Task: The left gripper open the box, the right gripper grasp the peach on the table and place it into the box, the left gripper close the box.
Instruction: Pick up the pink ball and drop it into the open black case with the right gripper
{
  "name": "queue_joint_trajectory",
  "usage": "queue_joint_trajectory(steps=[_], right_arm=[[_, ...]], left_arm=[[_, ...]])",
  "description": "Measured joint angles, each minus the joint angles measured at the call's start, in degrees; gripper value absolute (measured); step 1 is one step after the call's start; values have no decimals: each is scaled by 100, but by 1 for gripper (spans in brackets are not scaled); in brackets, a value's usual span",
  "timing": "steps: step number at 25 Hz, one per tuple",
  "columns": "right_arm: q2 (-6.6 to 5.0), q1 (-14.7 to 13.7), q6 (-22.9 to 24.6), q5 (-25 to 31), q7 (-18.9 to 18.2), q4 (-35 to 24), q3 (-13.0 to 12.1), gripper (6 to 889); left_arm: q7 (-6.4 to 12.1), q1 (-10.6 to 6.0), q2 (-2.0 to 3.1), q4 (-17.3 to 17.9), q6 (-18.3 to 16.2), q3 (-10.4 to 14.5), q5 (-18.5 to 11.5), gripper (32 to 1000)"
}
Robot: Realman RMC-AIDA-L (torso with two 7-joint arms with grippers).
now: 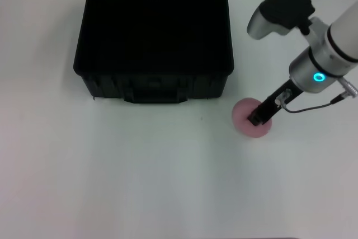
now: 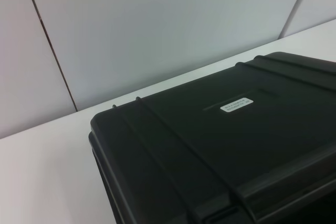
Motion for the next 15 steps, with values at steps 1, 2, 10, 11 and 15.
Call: queue_joint_trajectory(steps=[1, 2, 10, 11, 15], right_arm=[[0, -13, 52, 1, 0, -66, 17, 41], [-1, -31, 127, 1, 0, -165, 37, 41], [-33, -113, 850, 0, -344, -864, 756, 41], [-50, -114, 909, 1, -367, -959, 844, 41], [-100, -138, 1008, -1, -373, -1333, 1029, 41]], left_arm=[[4, 5, 1, -2, 0, 0, 0, 491], [7, 9, 1, -5, -2, 0, 0, 491], [16, 28, 4, -8, -10, 0, 0, 491], [21, 37, 4, -8, -11, 0, 0, 491], [27, 78, 7, -7, -18, 0, -1, 492]])
